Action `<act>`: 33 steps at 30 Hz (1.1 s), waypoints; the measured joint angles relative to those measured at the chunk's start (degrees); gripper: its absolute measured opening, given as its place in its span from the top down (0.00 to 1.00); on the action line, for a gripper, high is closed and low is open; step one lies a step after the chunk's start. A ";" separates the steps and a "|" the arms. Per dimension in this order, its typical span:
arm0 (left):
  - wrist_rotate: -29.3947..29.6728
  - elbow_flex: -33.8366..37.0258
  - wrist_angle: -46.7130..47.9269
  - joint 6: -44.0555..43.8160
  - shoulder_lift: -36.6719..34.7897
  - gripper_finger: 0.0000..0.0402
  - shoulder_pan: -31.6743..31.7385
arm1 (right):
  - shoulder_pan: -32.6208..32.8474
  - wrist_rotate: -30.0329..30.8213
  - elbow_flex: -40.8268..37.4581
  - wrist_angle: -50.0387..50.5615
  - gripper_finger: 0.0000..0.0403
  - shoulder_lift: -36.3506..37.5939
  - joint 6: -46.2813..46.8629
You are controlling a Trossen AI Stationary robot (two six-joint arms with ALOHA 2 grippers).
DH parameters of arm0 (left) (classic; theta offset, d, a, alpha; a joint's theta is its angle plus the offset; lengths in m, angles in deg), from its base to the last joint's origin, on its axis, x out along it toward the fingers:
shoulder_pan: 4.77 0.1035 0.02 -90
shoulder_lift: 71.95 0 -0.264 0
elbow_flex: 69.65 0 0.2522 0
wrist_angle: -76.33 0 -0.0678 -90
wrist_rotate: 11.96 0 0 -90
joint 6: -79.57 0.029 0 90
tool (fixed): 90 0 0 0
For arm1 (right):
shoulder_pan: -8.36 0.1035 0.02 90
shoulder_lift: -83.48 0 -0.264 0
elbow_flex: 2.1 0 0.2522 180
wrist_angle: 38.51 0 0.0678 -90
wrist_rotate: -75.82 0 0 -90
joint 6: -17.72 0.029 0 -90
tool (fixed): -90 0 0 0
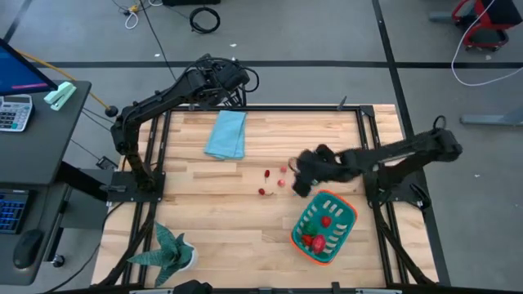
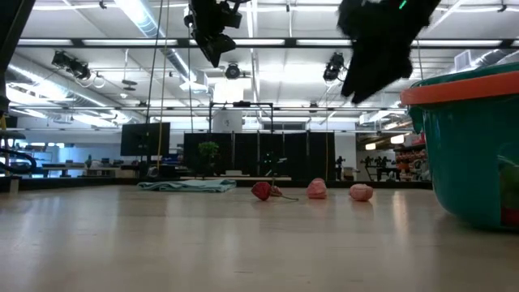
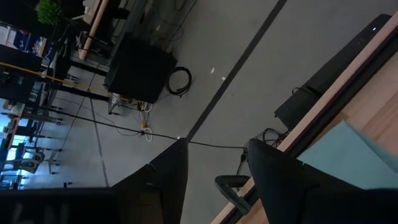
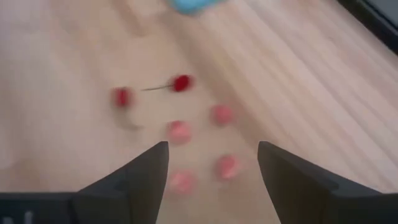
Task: Pick and placing Produce into tupperware
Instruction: Put the pink peach into the blue basket
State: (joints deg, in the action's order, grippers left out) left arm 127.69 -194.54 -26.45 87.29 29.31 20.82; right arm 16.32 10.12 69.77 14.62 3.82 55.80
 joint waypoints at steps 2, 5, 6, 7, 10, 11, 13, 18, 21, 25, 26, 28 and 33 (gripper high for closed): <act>0.00 0.00 0.05 0.15 0.00 0.56 0.02 | -4.15 -4.00 0.00 -0.02 0.36 -3.15 0.47; 0.00 0.00 0.11 0.26 0.00 0.54 0.02 | -8.48 -13.65 0.00 0.03 0.36 -8.23 1.34; -0.04 0.00 0.14 0.24 0.00 0.54 -0.01 | -9.37 -15.68 0.00 0.03 0.36 -9.85 1.34; -0.78 0.00 0.14 0.20 0.00 0.54 0.02 | -9.94 -16.07 0.00 -0.05 0.36 -11.28 1.36; -10.60 0.00 0.17 -1.06 0.00 0.53 0.02 | -10.90 -16.14 0.00 -0.06 0.36 -14.85 0.72; -15.79 0.00 0.18 -1.10 0.00 0.53 0.06 | -11.14 -16.21 0.00 -0.02 0.36 -15.74 0.50; -27.05 0.00 0.16 0.06 0.00 0.53 0.02 | -11.39 -16.20 0.00 -0.02 0.36 -17.08 0.42; -42.84 0.00 0.18 4.98 0.09 0.55 -0.48 | -11.34 -16.26 0.00 0.19 0.36 -18.10 0.90; -44.06 0.00 1.93 5.34 0.09 0.55 -0.59 | -11.34 -16.23 0.00 0.12 0.36 -18.03 1.08; -49.63 -0.02 5.61 6.10 0.74 0.55 -0.64 | -11.34 -15.37 0.00 -0.04 0.36 -17.83 1.12; -51.35 0.03 6.33 6.45 1.03 0.55 -0.68 | -11.34 -15.35 0.00 -0.04 0.36 -17.83 1.12; -53.53 0.04 6.82 6.67 2.08 0.55 -1.25 | -11.34 -15.22 0.02 -0.25 0.36 -17.98 1.17; -54.38 0.02 6.02 7.10 5.67 0.56 -2.40 | -11.23 -15.13 0.02 -0.41 0.36 -19.11 1.19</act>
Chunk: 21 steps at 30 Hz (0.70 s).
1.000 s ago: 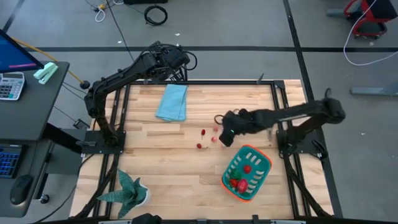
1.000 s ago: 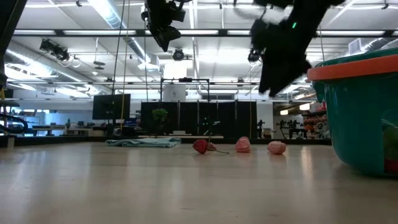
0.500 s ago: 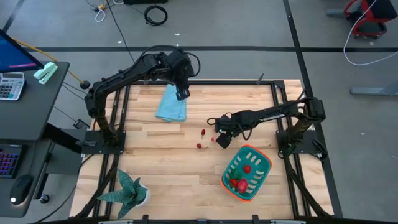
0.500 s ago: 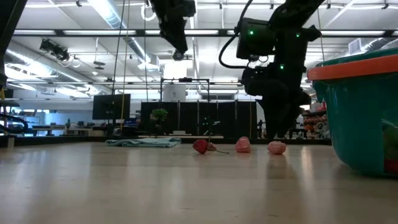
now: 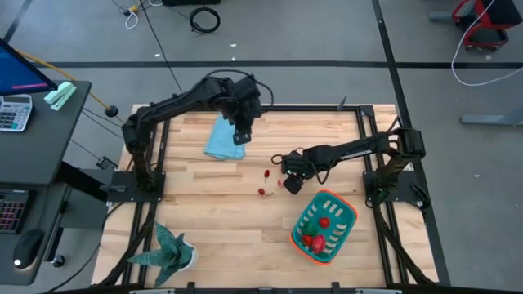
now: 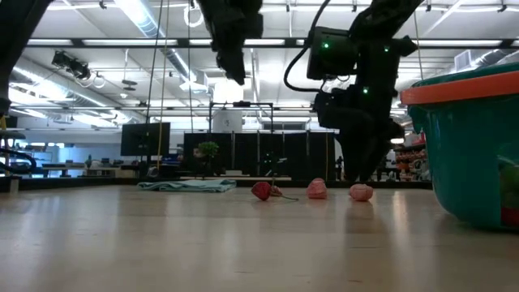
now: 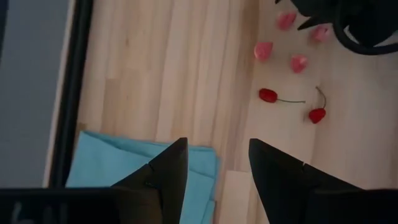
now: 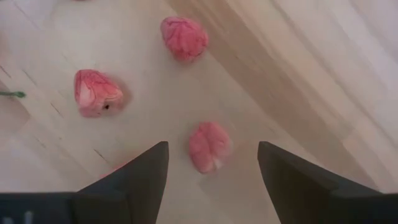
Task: Pick and placing Produce into tupperware
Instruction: Put the pink peach into the blue basket
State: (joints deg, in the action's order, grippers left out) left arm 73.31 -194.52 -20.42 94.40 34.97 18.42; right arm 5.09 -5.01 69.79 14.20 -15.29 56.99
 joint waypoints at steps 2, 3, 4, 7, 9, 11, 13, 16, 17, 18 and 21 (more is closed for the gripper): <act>0.02 0.00 -0.51 0.00 1.50 0.56 -0.33 | 0.00 0.12 0.00 -0.26 0.36 -0.93 0.04; 0.03 0.00 -0.84 0.00 2.30 0.56 -0.47 | 0.00 -0.07 -0.02 -0.21 0.36 -1.29 -0.07; 0.02 0.00 -1.14 0.00 3.08 0.56 -0.71 | 0.00 -0.09 0.00 -0.64 0.36 -1.99 -0.17; 0.04 0.00 -1.34 1.47 5.60 0.56 -1.30 | 0.02 0.05 -0.02 -1.16 0.37 -3.19 -0.34; 0.06 0.00 -1.24 3.08 6.93 0.57 -1.62 | 0.01 0.20 -0.02 -1.31 0.39 -3.67 -0.35; 0.07 0.00 -1.31 4.39 7.82 0.57 -1.91 | 0.00 -0.03 0.11 -1.44 0.43 -4.25 -0.56; 0.06 0.00 -1.55 5.35 8.54 0.57 -2.27 | 0.00 -0.60 0.21 -1.66 0.49 -4.76 -0.72; 0.07 0.00 -1.62 5.36 8.58 0.57 -2.52 | 0.02 -0.53 0.20 -1.76 0.62 -4.81 -0.77; 0.11 0.00 -1.84 5.42 8.58 0.57 -2.59 | 0.06 -0.19 0.13 -1.70 0.67 -4.31 -0.80; 0.09 0.00 -1.93 5.42 8.58 0.57 -2.59 | 0.12 0.60 0.05 -1.56 0.73 -3.95 -0.90; 0.12 0.00 -1.89 5.35 8.58 0.58 -2.59 | -0.07 1.88 -0.22 -0.26 0.89 -0.80 -1.58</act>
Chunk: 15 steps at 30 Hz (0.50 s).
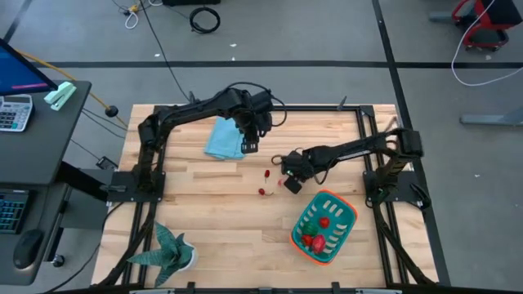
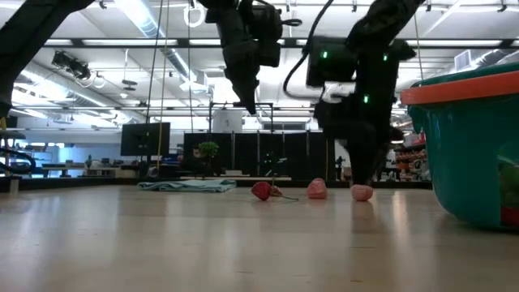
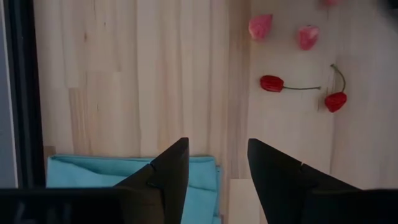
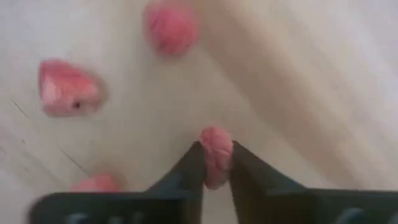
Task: Pick and placing Produce into tupperware
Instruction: Put the pink peach into the blue basket
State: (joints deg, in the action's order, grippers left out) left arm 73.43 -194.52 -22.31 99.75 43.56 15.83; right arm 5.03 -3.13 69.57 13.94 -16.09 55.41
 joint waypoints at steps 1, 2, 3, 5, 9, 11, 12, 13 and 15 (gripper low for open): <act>-0.01 0.00 0.00 0.00 0.00 0.58 0.00 | -0.02 0.17 0.07 0.25 0.93 1.54 -0.02; -0.01 0.00 0.00 -0.02 0.00 0.58 0.00 | 0.06 0.15 0.21 1.06 0.94 3.24 0.00; -0.02 0.00 0.02 -0.05 0.00 0.58 0.00 | 0.34 -0.04 0.22 2.78 0.94 4.97 0.20; -0.10 0.00 0.04 -0.47 0.00 0.58 -0.02 | 1.15 -0.23 0.15 6.28 0.94 9.05 1.80; -0.78 0.00 0.80 -2.87 0.00 0.58 -0.25 | 4.96 -0.08 0.17 12.07 0.91 18.89 7.96; -1.09 0.00 0.79 -3.02 0.00 0.58 -0.60 | 8.71 -0.73 0.17 13.98 0.92 23.48 12.30; -1.20 0.00 0.71 -2.99 0.00 0.58 -0.85 | 10.94 -0.91 0.17 14.37 0.93 25.45 14.23; -1.22 0.00 0.47 -2.99 0.01 0.58 -1.15 | 13.31 -1.03 0.19 15.03 0.93 27.23 15.78; -1.24 -0.02 0.07 -2.99 0.35 0.58 -1.85 | 18.45 -1.50 0.19 15.64 0.93 29.59 18.22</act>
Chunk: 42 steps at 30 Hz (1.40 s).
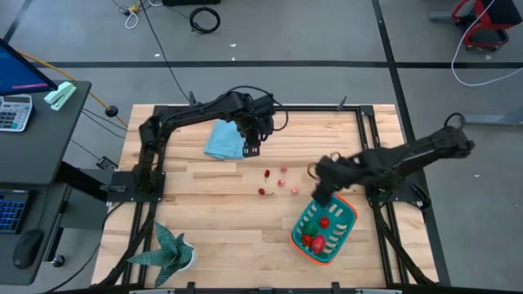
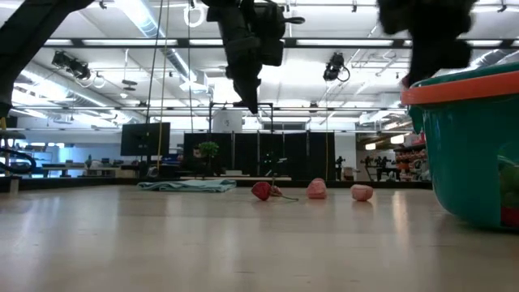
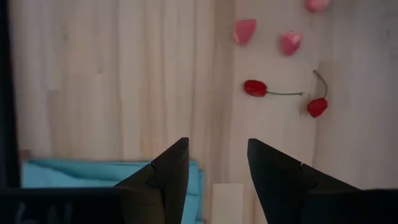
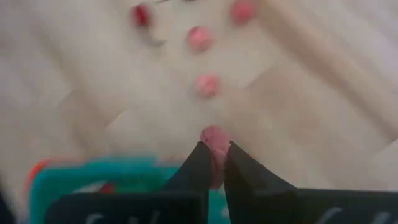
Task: Pick and placing Produce into tupperware
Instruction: Put the pink peach into the blue basket, then put the red cherry into the blue basket
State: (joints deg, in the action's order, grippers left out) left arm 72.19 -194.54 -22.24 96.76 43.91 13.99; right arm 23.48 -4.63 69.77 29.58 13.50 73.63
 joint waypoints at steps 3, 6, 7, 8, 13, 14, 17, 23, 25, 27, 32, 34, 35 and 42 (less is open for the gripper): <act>-0.02 -0.04 0.24 0.23 1.12 0.58 -1.48 | 7.64 -1.06 0.00 -0.61 0.88 0.91 2.91; 0.02 -0.04 1.73 1.80 3.28 0.58 -3.42 | 14.08 0.44 0.00 -0.71 0.82 -0.65 6.29; 0.00 -0.04 1.68 2.48 4.26 0.58 -4.15 | 15.71 1.85 0.00 -0.73 0.80 -1.72 6.76; 0.00 -0.04 1.70 3.05 5.22 0.58 -4.90 | 17.08 3.37 0.00 -0.74 0.79 -2.92 6.85; 0.04 -0.02 1.52 2.66 9.31 0.58 -8.11 | 20.41 7.03 -0.02 -0.96 0.76 -10.47 3.45; 0.07 -0.02 1.19 2.04 9.92 0.58 -8.56 | 20.46 6.62 -0.02 -1.18 0.76 -12.04 1.88; 0.20 0.00 0.26 0.13 11.54 0.58 -9.49 | 20.35 5.97 -0.04 -1.56 0.77 -16.43 -0.74; 0.24 -0.02 -0.68 0.13 13.03 0.58 -10.95 | 17.84 2.19 -0.04 -4.92 0.75 -22.69 0.52; 1.18 0.02 -0.52 0.11 13.39 0.56 -11.31 | 16.67 0.51 -0.04 -6.21 0.73 -23.78 -0.05; 2.48 0.04 -0.78 0.71 13.42 0.54 -11.45 | 15.62 0.49 -0.04 -6.87 0.70 -24.29 -1.19; 3.48 0.01 -3.83 2.62 14.39 0.44 -12.23 | 13.35 0.91 -0.06 -6.67 0.62 -23.16 -3.44; 3.48 -0.02 -4.82 2.73 14.94 0.41 -12.39 | 12.81 1.15 -0.04 -6.63 0.59 -22.08 -3.38; 3.52 0.00 -4.64 2.86 15.34 0.40 -12.55 | 12.60 1.20 -0.04 -6.59 0.58 -21.56 -2.82; 3.50 0.02 -6.15 3.54 17.32 0.38 -12.53 | 12.82 1.26 -0.04 -6.68 0.57 -16.37 -2.00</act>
State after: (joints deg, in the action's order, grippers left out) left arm 75.69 -194.52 -28.39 100.30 61.22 1.45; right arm 36.30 -3.37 69.72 22.90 -2.87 71.63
